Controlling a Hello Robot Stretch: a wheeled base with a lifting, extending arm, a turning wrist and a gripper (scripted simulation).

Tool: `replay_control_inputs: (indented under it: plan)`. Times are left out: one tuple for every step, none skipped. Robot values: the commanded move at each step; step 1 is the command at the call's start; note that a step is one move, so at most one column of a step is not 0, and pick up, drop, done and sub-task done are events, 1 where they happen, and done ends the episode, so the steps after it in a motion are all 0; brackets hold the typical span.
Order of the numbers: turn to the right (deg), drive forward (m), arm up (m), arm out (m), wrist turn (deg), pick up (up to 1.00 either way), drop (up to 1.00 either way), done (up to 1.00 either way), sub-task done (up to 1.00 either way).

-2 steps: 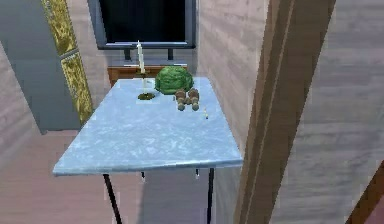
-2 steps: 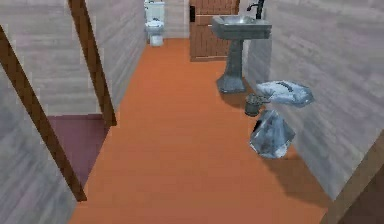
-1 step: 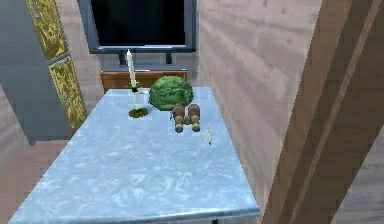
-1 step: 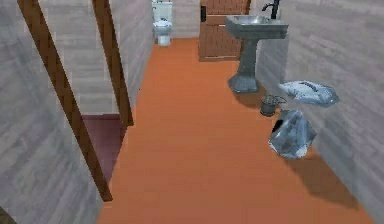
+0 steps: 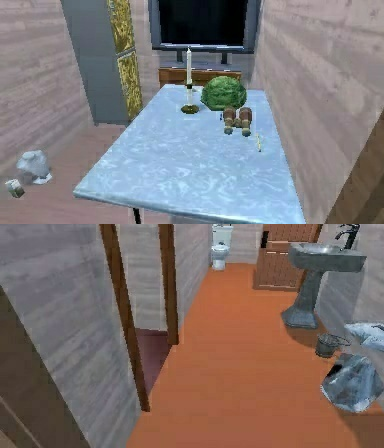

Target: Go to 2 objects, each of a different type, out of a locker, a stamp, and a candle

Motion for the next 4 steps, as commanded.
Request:
replay_control_inputs:
  plan:
    - [0.0,0.00,0.00,0.00,0.0,0.00,0.00,0.00,1.00]
    - [-45.0,0.00,0.00,0.00,0.0,0.00,0.00,0.00,0.00]
    - [-21.0,0.00,0.00,0.00,0.0,0.00,0.00,0.00,0.00]
    - [0.0,0.75,0.00,0.00,0.0,0.00,0.00,0.00,0.00]
